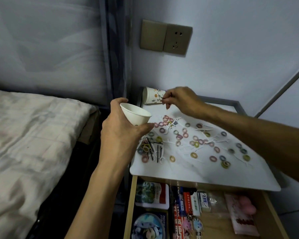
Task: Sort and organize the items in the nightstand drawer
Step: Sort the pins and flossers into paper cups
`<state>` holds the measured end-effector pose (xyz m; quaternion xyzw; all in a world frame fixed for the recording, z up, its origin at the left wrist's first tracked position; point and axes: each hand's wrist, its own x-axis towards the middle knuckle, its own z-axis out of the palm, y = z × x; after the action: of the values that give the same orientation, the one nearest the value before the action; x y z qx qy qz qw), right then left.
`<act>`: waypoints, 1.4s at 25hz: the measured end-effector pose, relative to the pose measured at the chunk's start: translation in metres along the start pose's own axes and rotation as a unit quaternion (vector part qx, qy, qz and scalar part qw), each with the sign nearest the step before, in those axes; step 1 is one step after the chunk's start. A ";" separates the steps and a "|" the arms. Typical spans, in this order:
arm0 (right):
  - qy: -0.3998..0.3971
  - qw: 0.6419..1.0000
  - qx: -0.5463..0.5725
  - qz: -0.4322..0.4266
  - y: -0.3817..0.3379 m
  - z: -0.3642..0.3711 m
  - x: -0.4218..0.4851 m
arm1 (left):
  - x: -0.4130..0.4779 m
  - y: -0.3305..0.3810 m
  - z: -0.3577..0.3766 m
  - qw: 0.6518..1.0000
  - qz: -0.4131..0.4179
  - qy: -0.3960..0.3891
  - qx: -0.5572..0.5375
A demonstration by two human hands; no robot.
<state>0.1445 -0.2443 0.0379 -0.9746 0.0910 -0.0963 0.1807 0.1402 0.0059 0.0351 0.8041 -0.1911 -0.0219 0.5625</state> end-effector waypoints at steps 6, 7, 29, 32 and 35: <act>-0.177 0.972 -0.046 -0.146 -0.079 -0.070 -0.008 | -0.005 0.003 0.008 1.000 0.001 -0.020 0.007; -0.214 0.961 -0.063 -0.163 -0.089 -0.071 -0.011 | -0.005 0.004 0.009 1.000 -0.001 -0.023 0.007; -0.204 0.969 0.015 -0.135 -0.013 0.063 -0.073 | -0.004 0.004 -0.001 1.000 0.009 0.002 -0.014; -0.205 0.971 0.027 -0.124 -0.002 0.068 -0.075 | -0.004 0.005 -0.001 1.000 0.001 -0.002 -0.019; -0.203 0.973 0.034 -0.106 0.005 0.063 -0.080 | -0.005 0.007 0.001 1.000 -0.002 -0.010 -0.025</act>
<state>0.0808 -0.2111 -0.0346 -0.9712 -0.0548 0.0815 0.2172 0.1333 0.0042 0.0400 0.7900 -0.1950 -0.0357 0.5801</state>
